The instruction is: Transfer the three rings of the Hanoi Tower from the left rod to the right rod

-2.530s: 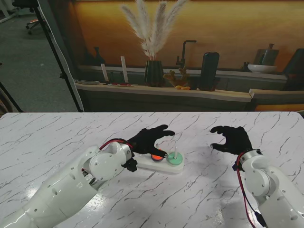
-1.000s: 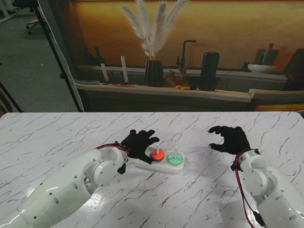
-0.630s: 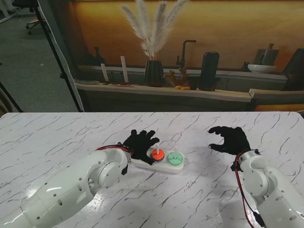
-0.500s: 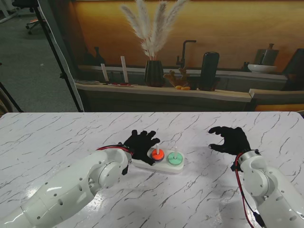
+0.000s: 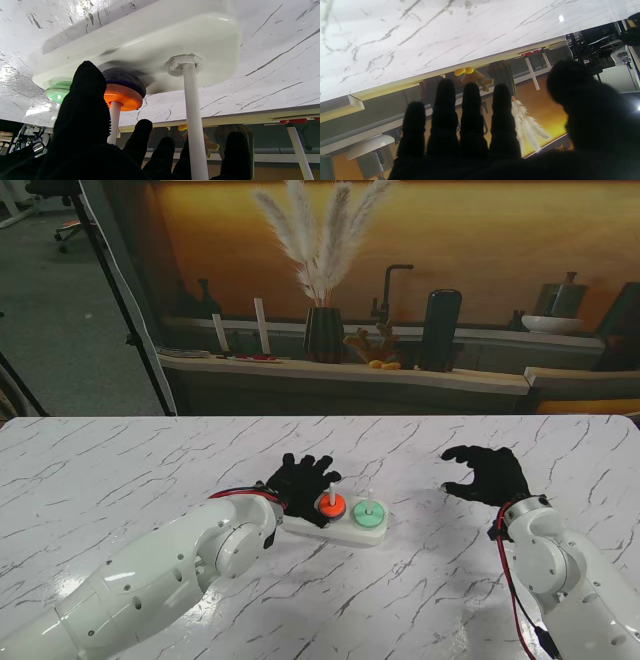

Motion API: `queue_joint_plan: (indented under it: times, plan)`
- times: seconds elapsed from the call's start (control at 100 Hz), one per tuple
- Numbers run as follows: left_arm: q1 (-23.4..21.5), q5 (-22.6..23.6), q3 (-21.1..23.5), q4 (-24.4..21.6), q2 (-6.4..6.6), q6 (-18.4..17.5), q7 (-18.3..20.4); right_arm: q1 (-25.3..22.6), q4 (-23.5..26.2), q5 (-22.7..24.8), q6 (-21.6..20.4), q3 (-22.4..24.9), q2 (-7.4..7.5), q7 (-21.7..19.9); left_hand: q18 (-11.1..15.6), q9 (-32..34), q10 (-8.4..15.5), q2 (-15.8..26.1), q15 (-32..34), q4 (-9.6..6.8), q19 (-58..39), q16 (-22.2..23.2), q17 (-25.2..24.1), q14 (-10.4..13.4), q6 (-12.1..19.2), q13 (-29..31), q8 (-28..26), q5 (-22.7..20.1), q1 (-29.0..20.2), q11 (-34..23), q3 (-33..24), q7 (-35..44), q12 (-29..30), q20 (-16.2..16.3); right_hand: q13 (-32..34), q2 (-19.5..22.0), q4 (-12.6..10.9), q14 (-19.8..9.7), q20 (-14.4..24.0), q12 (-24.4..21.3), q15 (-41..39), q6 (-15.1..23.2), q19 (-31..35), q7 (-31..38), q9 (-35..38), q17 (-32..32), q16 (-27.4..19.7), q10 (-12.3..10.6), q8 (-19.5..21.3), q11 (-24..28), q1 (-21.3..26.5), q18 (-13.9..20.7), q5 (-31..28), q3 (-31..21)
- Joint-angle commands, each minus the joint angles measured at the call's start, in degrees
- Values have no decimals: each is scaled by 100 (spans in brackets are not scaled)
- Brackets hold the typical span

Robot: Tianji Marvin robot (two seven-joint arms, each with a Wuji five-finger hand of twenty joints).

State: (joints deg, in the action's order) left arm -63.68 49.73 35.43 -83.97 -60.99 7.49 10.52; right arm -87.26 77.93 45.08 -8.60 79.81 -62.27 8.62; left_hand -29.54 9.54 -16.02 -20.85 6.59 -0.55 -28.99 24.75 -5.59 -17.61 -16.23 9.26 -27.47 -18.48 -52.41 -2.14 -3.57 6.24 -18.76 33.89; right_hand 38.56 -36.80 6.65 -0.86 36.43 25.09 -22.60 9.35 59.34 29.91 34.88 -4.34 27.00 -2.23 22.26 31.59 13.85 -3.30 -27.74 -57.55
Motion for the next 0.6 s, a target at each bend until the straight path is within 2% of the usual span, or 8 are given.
queue_joint_plan:
  times: [0.0, 0.17, 0.37, 0.53, 0.55, 0.59]
  plan:
    - [-10, -8, -27, 44, -40, -84, 50, -45, 19, 2, 12, -13, -38, 9, -124, -86, -96, -154, -12, -97, 145, -4, -47, -28, -32, -106, -63, 71, -211, 51, -80, 16, 54, 88, -101, 72, -218, 3, -47, -55, -61, 68, 84, 53, 3, 49, -35, -22, 70, 32, -5, -1793, 30, -89]
    - [12, 52, -71, 59, -36, -83, 40, -39, 10, -8, 6, -18, -40, 12, -121, -40, -97, -168, 5, -113, 89, 8, -28, -23, 36, -78, -123, -21, -338, 41, -186, 78, 42, 94, -101, 67, -218, 8, -47, -54, -62, 78, 83, 56, 7, 53, -35, -14, 71, 37, -8, -1793, 28, -89]
    - [64, 42, -146, 74, -26, -42, 122, -42, 5, -1, -4, -17, -38, 11, -117, 103, -52, -71, 15, -91, 57, 17, -45, -17, 340, -52, -311, -414, -442, 16, -255, 341, 23, 69, -100, 67, -218, 7, -46, -55, -63, 74, 87, 54, 6, 47, -35, -16, 70, 36, -6, -1797, 37, -91]
    - [85, 37, -189, 100, -34, -8, 107, -51, 11, 1, -4, -4, -36, 0, -95, 232, -25, 144, 73, -56, 19, 49, -11, -50, 477, 65, -416, -614, -564, -8, -240, 468, 8, 61, -102, 67, -219, 4, -46, -56, -62, 75, 87, 55, 4, 47, -35, -11, 70, 34, -6, -1797, 35, -90]
    - [88, 38, -194, 104, -35, -7, 99, -51, 12, 1, -4, -4, -35, -2, -94, 253, -21, 230, 89, 6, -8, 78, -18, -49, 496, 59, -490, -660, -663, 8, -87, 520, 2, 50, -102, 69, -218, 4, -46, -56, -62, 77, 87, 56, 5, 46, -35, -13, 70, 35, -7, -1796, 34, -90]
    - [91, 36, -198, 105, -37, -7, 95, -53, 14, -1, -2, -3, -35, -6, -82, 295, -6, 342, 94, 15, -21, 87, -14, -40, 543, 70, -523, -748, -711, -4, -44, 563, -7, 45, -104, 74, -219, 4, -46, -56, -61, 82, 86, 55, 7, 50, -36, -15, 69, 35, -7, -1794, 36, -90]
